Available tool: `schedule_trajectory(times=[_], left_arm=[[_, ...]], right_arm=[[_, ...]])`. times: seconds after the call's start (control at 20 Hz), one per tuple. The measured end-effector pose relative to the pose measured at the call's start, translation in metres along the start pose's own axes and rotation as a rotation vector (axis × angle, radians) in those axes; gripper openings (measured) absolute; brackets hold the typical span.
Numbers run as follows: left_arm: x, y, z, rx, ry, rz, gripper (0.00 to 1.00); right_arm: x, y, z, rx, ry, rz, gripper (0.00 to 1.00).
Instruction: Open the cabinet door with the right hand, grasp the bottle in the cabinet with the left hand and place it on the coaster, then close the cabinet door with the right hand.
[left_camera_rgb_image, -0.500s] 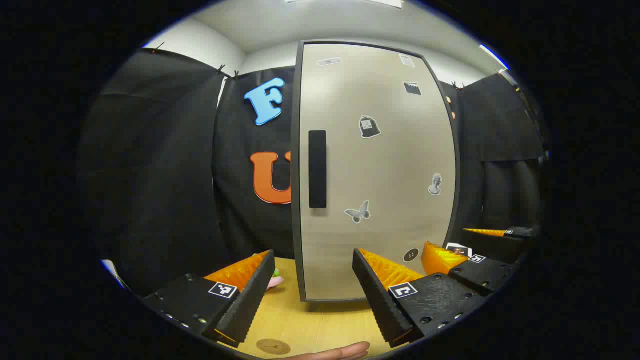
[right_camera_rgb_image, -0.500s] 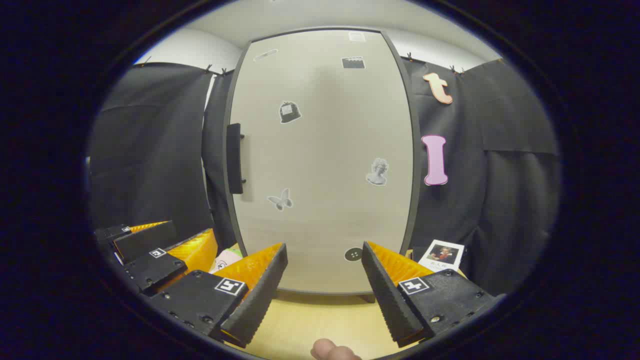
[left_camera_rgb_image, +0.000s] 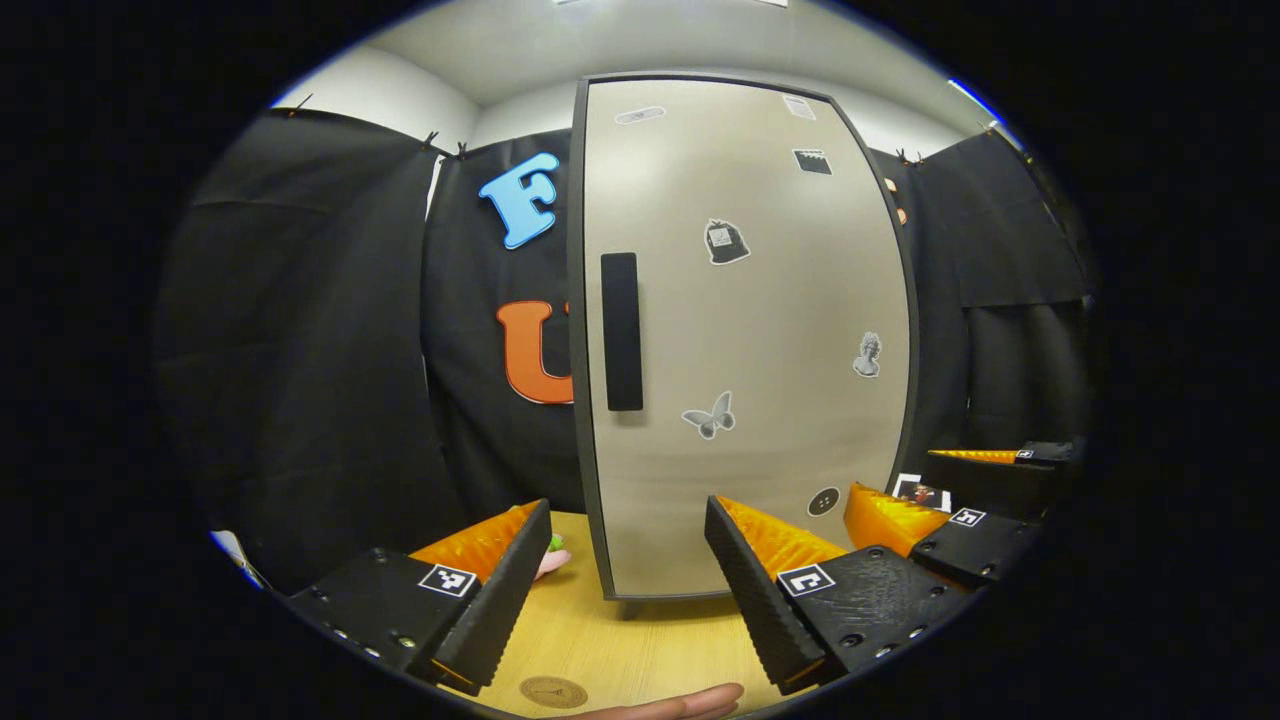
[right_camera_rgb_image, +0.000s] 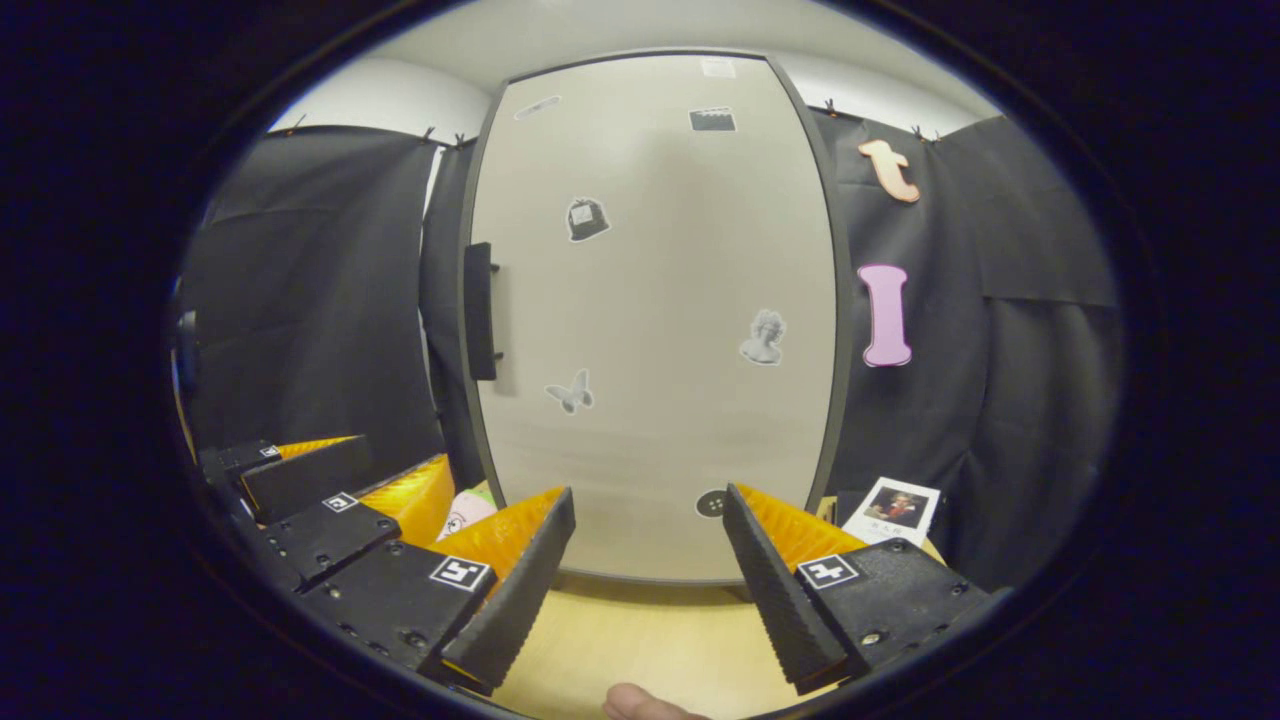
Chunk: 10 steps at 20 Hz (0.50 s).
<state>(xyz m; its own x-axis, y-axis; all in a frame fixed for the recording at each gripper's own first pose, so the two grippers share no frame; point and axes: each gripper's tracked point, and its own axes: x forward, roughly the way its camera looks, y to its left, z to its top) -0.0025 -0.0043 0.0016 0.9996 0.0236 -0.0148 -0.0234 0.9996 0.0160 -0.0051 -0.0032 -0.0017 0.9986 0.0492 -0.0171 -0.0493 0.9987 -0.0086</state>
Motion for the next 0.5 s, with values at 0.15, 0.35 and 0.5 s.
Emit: schedule_trajectory(times=[0.15,0.35,0.5], left_arm=[[-0.005,-0.002,0.000,-0.033,0.006,-0.003,0.94],[-0.013,-0.005,0.006,-0.038,-0.027,-0.033,0.94],[-0.016,0.000,-0.004,-0.036,0.002,-0.038,0.94]], right_arm=[[-0.002,0.002,0.002,0.006,-0.010,0.011,0.97],[-0.003,0.007,0.007,-0.009,-0.029,0.029,0.97],[-0.003,0.016,0.012,-0.029,-0.042,0.064,0.96]])
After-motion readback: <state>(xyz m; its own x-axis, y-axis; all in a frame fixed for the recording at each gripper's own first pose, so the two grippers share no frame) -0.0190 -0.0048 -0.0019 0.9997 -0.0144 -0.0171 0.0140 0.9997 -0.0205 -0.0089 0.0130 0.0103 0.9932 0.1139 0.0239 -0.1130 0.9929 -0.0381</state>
